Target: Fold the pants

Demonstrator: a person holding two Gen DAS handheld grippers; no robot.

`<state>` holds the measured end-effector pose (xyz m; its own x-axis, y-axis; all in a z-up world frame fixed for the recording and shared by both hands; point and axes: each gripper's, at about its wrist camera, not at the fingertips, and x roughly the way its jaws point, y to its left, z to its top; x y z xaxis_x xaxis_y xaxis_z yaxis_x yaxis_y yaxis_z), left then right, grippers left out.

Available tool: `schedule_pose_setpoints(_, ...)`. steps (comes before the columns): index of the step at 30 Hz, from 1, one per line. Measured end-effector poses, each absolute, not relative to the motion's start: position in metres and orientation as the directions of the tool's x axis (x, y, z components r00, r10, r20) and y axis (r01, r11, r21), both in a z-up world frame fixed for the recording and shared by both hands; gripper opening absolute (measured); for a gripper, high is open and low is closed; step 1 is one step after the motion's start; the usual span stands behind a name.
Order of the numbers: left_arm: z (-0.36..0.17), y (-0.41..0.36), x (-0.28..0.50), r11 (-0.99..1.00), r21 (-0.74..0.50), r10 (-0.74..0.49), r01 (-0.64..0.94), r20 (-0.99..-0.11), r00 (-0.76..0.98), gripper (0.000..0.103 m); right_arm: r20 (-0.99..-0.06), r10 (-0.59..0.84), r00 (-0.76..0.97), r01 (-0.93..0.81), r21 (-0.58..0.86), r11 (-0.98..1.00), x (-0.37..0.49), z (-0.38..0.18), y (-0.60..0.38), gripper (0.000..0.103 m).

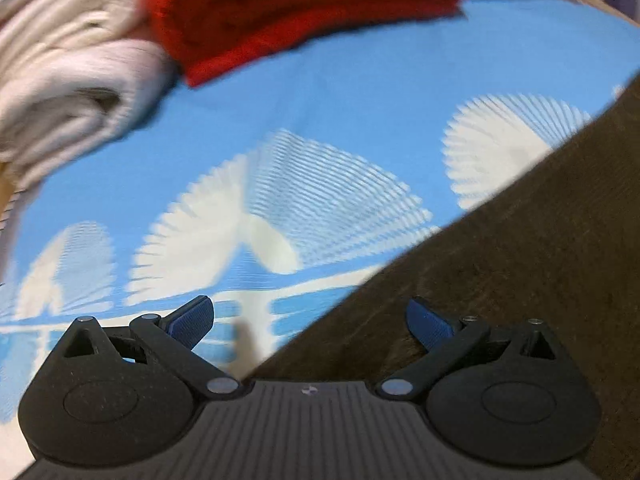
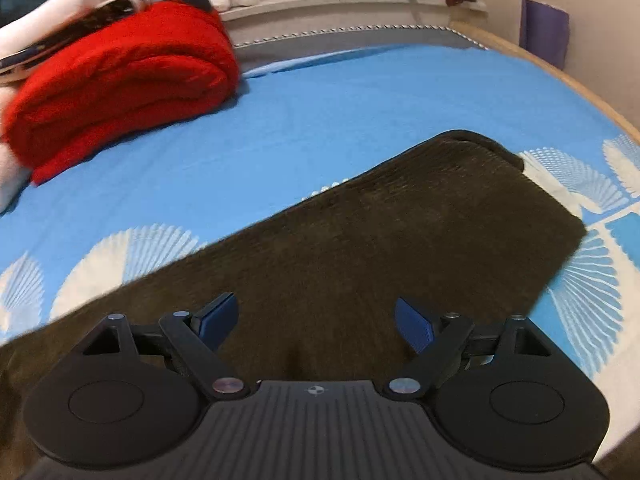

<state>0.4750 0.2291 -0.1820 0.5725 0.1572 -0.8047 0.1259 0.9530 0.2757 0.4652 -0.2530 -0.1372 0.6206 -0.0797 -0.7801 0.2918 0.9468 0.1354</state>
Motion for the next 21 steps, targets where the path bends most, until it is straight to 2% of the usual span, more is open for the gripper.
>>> schedule_pose_setpoints(3, -0.190, 0.218, 0.476, 0.938, 0.288, 0.125, 0.194, -0.801, 0.586, 0.103, -0.804, -0.035, 0.593, 0.311, 0.189, 0.931, 0.504, -0.150, -0.254, 0.087)
schedule_pose_setpoints(8, -0.193, 0.218, 0.474, 0.941, 0.276, 0.101, 0.197, -0.783, 0.614, 0.101, -0.817, -0.009, 0.577, 0.322, 0.217, 0.921, 0.571, -0.175, -0.229, 0.087)
schedule_pose_setpoints(11, -0.191, 0.220, 0.469, 0.947, 0.234, 0.049, 0.222, -0.784, 0.619, 0.089, -0.832, -0.049, 0.552, 0.341, 0.171, 0.924, 0.603, -0.195, -0.208, 0.087)
schedule_pose_setpoints(12, -0.189, 0.221, 0.467, 0.950, 0.201, 0.010, 0.241, -0.787, 0.617, 0.071, -0.836, -0.079, 0.543, 0.346, 0.136, 0.928, 0.611, -0.204, -0.203, 0.086)
schedule_pose_setpoints(13, -0.187, 0.220, 0.464, 0.950, 0.155, -0.043, 0.269, -0.792, 0.609, 0.043, -0.844, -0.123, 0.522, 0.356, 0.084, 0.931, 0.619, -0.214, -0.199, 0.086)
schedule_pose_setpoints(14, -0.185, 0.218, 0.462, 0.952, 0.120, -0.080, 0.283, -0.793, 0.604, 0.034, -0.848, -0.165, 0.504, 0.363, 0.034, 0.931, 0.622, -0.221, -0.197, 0.083)
schedule_pose_setpoints(16, -0.184, 0.211, 0.456, 0.955, 0.130, -0.067, 0.268, -0.784, 0.617, 0.021, -0.794, -0.237, 0.560, 0.350, -0.032, 0.936, 0.615, -0.224, -0.189, 0.036)
schedule_pose_setpoints(17, -0.183, 0.209, 0.453, 0.956, 0.139, -0.057, 0.260, -0.777, 0.627, 0.019, -0.775, -0.268, 0.573, 0.350, -0.064, 0.934, 0.610, -0.223, -0.186, 0.015)
schedule_pose_setpoints(18, -0.181, 0.207, 0.449, 0.959, 0.141, -0.050, 0.244, -0.768, 0.639, 0.014, -0.775, -0.264, 0.574, 0.344, -0.065, 0.937, 0.605, -0.222, -0.188, 0.009)
schedule_pose_setpoints(21, -0.161, 0.209, 0.425, 0.974, 0.091, -0.073, 0.205, -0.734, 0.675, 0.009, -0.776, -0.171, 0.607, 0.354, 0.072, 0.933, 0.583, -0.206, -0.213, 0.007)
